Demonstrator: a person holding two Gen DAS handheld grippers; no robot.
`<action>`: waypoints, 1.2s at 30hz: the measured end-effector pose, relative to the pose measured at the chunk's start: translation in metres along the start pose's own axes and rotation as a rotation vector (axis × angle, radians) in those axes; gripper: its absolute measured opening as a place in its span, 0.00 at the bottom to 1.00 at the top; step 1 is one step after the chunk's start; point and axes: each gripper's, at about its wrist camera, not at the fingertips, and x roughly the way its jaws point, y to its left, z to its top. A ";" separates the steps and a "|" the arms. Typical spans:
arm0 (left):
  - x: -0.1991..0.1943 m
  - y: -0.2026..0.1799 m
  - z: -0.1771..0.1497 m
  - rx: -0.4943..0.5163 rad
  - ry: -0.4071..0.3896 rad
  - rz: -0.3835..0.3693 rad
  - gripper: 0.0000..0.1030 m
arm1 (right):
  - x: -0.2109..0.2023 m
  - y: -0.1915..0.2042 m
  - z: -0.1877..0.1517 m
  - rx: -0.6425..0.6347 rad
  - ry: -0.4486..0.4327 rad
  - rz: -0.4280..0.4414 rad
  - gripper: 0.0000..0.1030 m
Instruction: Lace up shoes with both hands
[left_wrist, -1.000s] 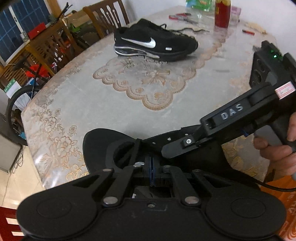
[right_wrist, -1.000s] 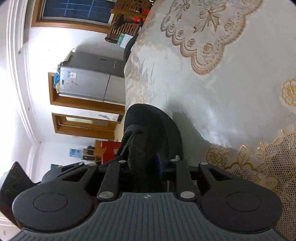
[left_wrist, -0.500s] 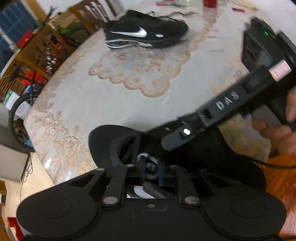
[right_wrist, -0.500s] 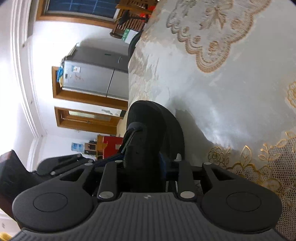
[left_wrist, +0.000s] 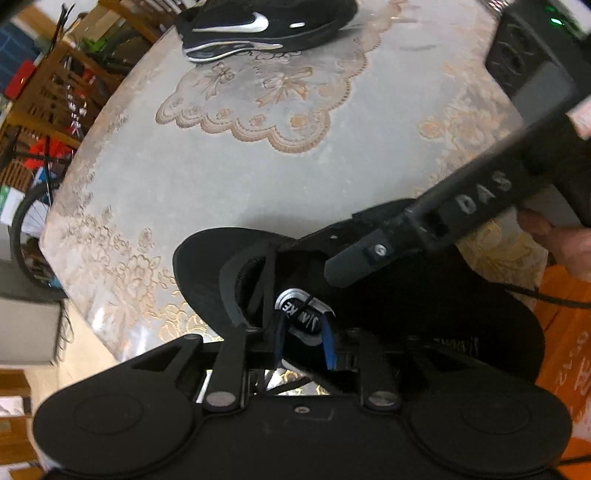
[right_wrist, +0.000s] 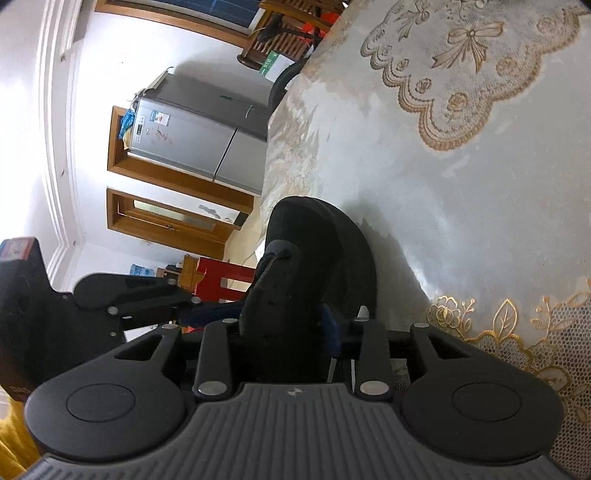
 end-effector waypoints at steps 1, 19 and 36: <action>-0.005 -0.002 -0.002 0.013 -0.009 0.005 0.20 | 0.001 -0.001 0.000 0.008 -0.003 0.003 0.36; -0.001 -0.021 0.002 0.457 0.045 0.046 0.26 | 0.007 -0.001 -0.004 0.003 -0.021 0.007 0.43; 0.032 -0.018 0.008 0.644 0.120 -0.155 0.04 | 0.007 -0.002 -0.008 0.021 -0.035 0.011 0.47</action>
